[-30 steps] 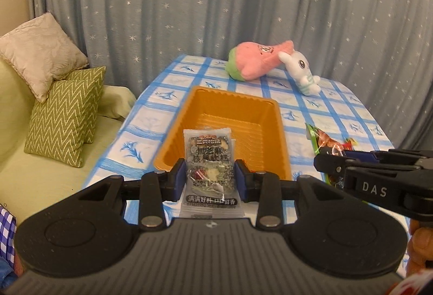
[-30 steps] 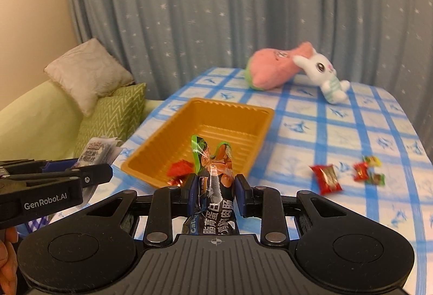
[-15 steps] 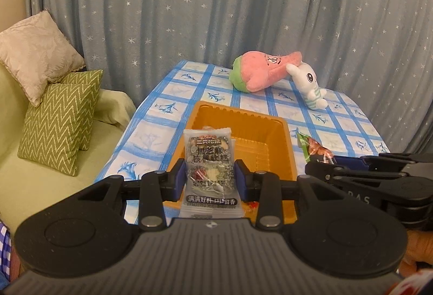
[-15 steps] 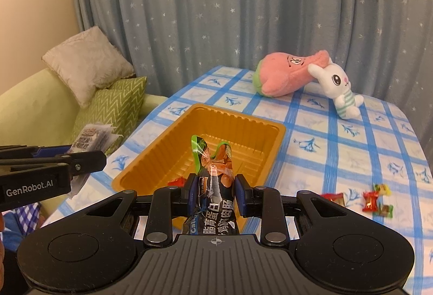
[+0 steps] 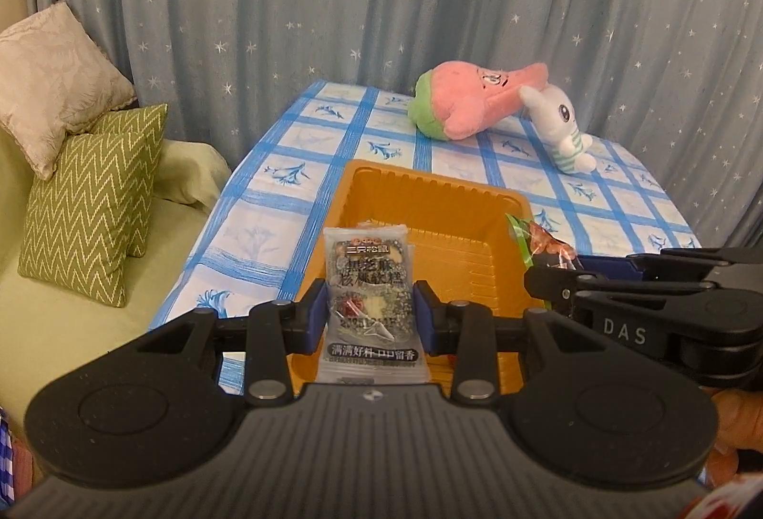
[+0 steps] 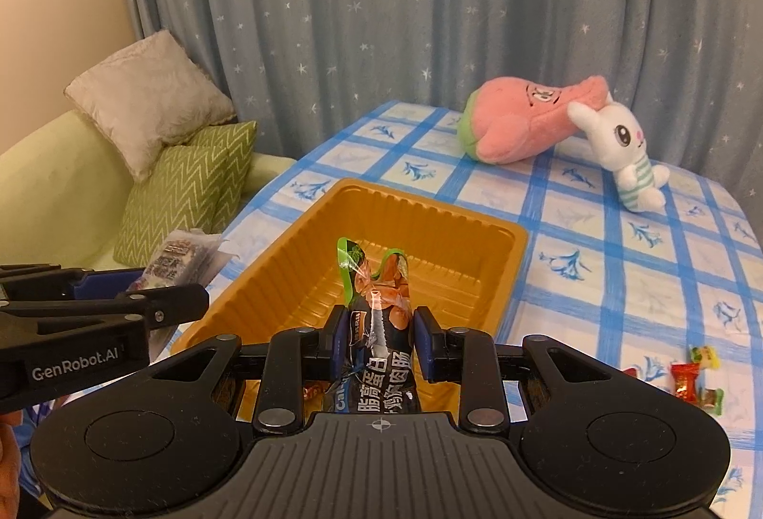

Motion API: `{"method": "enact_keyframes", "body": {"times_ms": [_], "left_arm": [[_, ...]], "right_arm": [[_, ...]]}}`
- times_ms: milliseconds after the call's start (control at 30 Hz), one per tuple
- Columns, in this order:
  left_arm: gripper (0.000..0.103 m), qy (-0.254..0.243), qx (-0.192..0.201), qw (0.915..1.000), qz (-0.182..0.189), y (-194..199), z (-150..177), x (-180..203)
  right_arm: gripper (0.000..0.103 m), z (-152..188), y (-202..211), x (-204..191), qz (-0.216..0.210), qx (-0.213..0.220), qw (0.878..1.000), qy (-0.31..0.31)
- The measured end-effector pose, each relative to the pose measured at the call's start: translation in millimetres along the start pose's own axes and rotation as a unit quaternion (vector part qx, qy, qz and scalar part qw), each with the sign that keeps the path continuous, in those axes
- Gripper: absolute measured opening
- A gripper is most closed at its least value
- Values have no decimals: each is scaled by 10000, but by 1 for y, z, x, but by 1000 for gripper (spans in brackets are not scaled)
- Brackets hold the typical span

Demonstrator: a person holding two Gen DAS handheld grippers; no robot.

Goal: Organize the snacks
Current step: 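Carry both packets over the orange tray and open both tools to drop them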

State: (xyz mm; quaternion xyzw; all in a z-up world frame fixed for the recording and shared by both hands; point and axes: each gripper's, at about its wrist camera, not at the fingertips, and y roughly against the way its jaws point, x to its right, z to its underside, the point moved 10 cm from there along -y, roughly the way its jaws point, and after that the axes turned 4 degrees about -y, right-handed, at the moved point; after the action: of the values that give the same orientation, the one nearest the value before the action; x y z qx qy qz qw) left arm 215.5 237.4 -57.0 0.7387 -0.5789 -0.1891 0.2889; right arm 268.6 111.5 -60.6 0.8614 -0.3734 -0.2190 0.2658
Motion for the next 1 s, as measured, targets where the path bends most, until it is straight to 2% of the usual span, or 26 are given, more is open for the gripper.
{"method": "enact_keyframes", "body": {"times_ms": [667,700,733,1000], "left_arm": [[35,-350,-360,9987,106,-57,5,5],[39,-357,-379,9986,96,-59,6,4],[43,-358,-377,9986,93,-59,6,3],[43,-67,-238,9997,-59,-42,2,-21]], "right_arm": [[30,3,-32,20,59,-220,9990,-383],[30,4,-33,21,56,-222,9990,-393],[30,5,-32,21,54,-220,9989,-405],[30,7,-28,24,50,-214,9987,-470]]}}
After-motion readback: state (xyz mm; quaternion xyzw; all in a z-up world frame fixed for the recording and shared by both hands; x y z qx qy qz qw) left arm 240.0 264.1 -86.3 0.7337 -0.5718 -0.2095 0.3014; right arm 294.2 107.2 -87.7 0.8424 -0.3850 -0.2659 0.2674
